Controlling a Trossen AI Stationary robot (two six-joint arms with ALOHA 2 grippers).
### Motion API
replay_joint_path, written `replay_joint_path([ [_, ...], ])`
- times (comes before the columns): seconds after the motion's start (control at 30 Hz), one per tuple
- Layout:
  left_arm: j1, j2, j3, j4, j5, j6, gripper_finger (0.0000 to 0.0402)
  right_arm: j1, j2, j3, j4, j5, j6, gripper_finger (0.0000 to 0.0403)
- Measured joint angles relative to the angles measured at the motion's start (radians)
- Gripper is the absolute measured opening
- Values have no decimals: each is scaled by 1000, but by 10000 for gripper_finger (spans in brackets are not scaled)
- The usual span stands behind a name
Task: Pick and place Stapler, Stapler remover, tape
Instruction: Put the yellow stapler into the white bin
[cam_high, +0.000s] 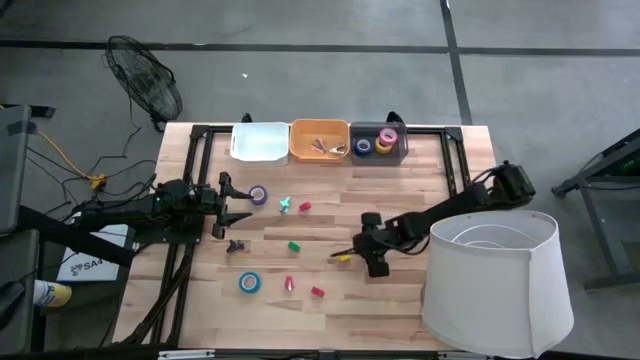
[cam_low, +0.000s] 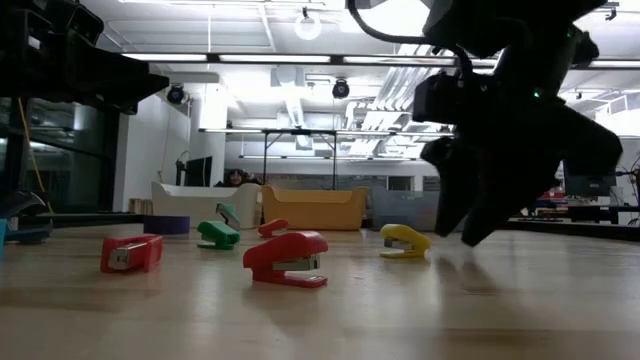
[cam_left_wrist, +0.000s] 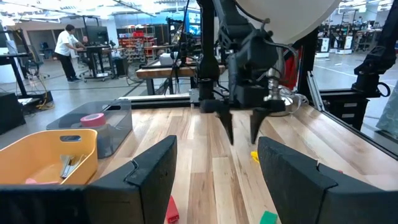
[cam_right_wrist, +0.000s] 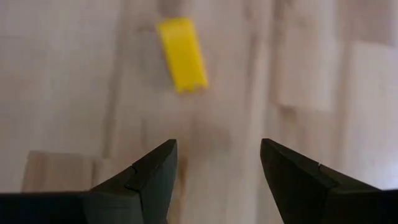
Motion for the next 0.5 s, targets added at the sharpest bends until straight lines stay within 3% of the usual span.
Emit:
replay_joint_path([
  [0.17,0,0,0,0,0,0,221,5,55,4,98,-28,-83,222],
  [0.5,0,0,0,0,0,0,221,5,76,5,129,-31,-129,220],
])
